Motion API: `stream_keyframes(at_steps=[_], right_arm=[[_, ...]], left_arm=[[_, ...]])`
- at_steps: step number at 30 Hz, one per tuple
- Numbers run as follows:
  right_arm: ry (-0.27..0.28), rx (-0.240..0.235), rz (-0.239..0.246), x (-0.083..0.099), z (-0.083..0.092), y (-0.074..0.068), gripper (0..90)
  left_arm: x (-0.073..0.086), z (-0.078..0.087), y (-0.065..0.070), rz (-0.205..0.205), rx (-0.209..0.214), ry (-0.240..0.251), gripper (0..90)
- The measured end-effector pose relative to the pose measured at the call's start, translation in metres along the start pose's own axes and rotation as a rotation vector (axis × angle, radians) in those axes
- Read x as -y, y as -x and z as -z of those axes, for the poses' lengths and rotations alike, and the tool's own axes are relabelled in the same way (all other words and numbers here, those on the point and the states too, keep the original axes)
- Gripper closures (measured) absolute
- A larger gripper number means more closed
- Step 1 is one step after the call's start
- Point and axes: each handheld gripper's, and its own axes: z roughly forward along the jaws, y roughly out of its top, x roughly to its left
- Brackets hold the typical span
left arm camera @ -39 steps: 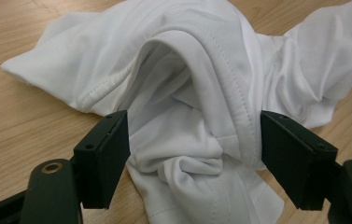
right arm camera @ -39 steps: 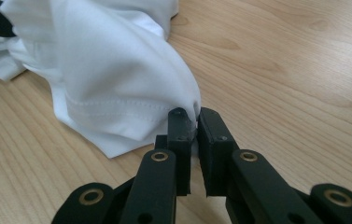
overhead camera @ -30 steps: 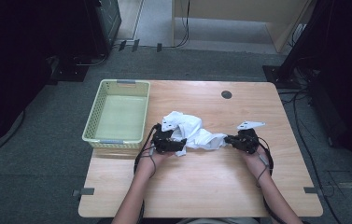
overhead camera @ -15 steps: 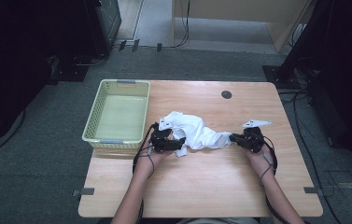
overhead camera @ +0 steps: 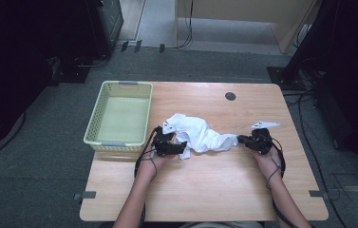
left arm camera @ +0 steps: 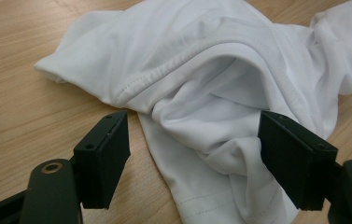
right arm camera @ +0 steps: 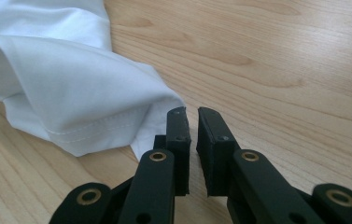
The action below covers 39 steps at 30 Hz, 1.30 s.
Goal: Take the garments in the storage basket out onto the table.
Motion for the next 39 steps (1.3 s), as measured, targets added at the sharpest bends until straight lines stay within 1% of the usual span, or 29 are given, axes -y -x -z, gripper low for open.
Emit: stream_keyframes(at_steps=[4, 8, 9, 10, 12, 13, 14, 15, 16, 18, 20, 23, 24, 25, 26, 27, 28, 31, 34, 39], right_arm=[[0.000, 0.003, -0.001, 0.001, 0.000, 0.001, 86.2], [0.006, -0.006, -0.004, 0.000, 0.002, 0.000, 83.9], [0.010, -0.007, -0.001, -0.001, 0.002, -0.001, 82.7], [0.013, -0.010, -0.005, -0.001, 0.003, -0.001, 81.8], [0.013, -0.018, -0.003, -0.001, 0.005, -0.002, 80.3], [0.021, -0.019, -0.002, -0.002, 0.006, -0.002, 79.8], [0.022, -0.024, -0.001, -0.002, 0.007, -0.003, 78.8], [0.025, -0.027, -0.003, -0.003, 0.009, -0.004, 78.1], [0.028, -0.030, 0.001, -0.004, 0.010, -0.005, 77.6], [0.036, -0.040, 0.002, -0.005, 0.013, -0.007, 76.3], [0.043, -0.045, 0.009, -0.007, 0.015, -0.009, 75.3], [0.050, -0.056, 0.012, -0.010, 0.017, -0.013, 74.2], [0.052, -0.059, 0.012, -0.010, 0.018, -0.014, 74.0], [0.054, -0.061, 0.017, -0.011, 0.018, -0.015, 73.7], [0.053, -0.062, 0.017, -0.011, 0.019, -0.016, 73.1], [0.053, -0.064, 0.017, -0.012, 0.019, -0.016, 72.4], [0.052, -0.065, 0.014, -0.012, 0.019, -0.017, 71.9], [0.054, -0.069, 0.016, -0.012, 0.019, -0.018, 70.9], [0.055, -0.075, 0.019, -0.014, 0.021, -0.019, 69.7], [0.061, -0.085, 0.028, -0.016, 0.022, -0.022, 67.5]], left_arm=[[0.002, -0.002, 0.000, -0.002, -0.009, -0.010, 26.4], [0.002, -0.004, 0.001, 0.000, -0.025, -0.018, 26.5], [0.003, -0.004, 0.001, 0.006, -0.030, -0.026, 28.7], [0.003, -0.005, 0.002, 0.008, -0.033, -0.027, 33.7], [0.003, -0.006, 0.003, 0.007, -0.033, -0.026, 34.6], [0.003, -0.006, 0.004, 0.005, -0.038, -0.027, 36.9], [0.003, -0.006, 0.004, 0.011, -0.037, -0.029, 37.9], [0.003, -0.006, 0.004, 0.025, -0.031, -0.032, 42.1], [0.002, -0.006, 0.005, 0.033, -0.030, -0.035, 44.1], [0.003, -0.007, 0.006, 0.043, -0.033, -0.052, 45.1], [0.002, -0.007, 0.006, 0.052, -0.033, -0.055, 47.9], [0.002, -0.007, 0.006, 0.074, -0.014, -0.057, 56.7], [0.001, -0.007, 0.006, 0.084, -0.002, -0.060, 61.7], [0.001, -0.007, 0.006, 0.089, 0.003, -0.063, 65.0], [0.001, -0.007, 0.007, 0.085, 0.005, -0.061, 68.6], [0.001, -0.007, 0.008, 0.069, 0.000, -0.063, 71.4], [0.001, -0.007, 0.009, 0.062, -0.003, -0.063, 74.4], [0.000, -0.006, 0.010, 0.060, -0.005, -0.062, 80.8], [-0.002, -0.004, 0.011, 0.050, -0.004, -0.058, 82.6], [-0.006, 0.002, 0.014, 0.040, 0.003, -0.033, 83.4]])
